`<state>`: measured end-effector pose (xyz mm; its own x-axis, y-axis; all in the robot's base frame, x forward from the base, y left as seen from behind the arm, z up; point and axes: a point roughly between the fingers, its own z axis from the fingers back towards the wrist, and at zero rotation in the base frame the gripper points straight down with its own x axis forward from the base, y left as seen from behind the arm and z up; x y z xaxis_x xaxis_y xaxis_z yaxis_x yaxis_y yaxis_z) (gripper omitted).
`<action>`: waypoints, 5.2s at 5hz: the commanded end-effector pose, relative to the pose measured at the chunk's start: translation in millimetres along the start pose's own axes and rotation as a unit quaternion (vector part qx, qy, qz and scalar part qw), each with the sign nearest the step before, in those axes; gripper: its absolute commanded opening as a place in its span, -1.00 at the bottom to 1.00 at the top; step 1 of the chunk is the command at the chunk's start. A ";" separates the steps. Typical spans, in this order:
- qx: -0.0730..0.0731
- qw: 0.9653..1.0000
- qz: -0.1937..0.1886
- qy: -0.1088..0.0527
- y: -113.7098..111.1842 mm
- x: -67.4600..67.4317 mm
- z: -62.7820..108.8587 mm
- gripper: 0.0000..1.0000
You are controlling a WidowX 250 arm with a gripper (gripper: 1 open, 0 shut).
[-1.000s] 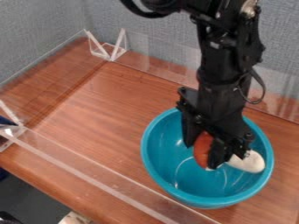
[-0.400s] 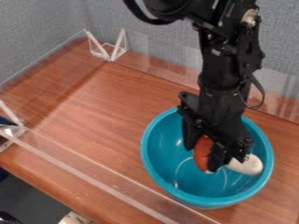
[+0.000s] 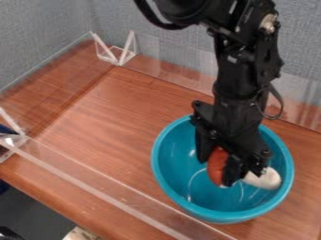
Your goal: Put the mushroom in the blue bowl
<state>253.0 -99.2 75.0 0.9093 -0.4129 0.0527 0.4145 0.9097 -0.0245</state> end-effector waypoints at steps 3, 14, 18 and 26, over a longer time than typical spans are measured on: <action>0.002 1.000 0.002 -0.019 1.8 8.3 7.0 -1.00; 0.012 0.999 0.024 -0.030 8.4 25.9 -5.4 1.00; 0.014 0.999 0.037 -0.028 15.9 29.8 -14.1 1.00; 0.019 0.998 0.061 -0.026 34.9 19.2 -11.5 -1.00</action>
<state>279.0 -78.1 44.5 0.9518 -0.3048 0.0337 0.3049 0.9524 0.0012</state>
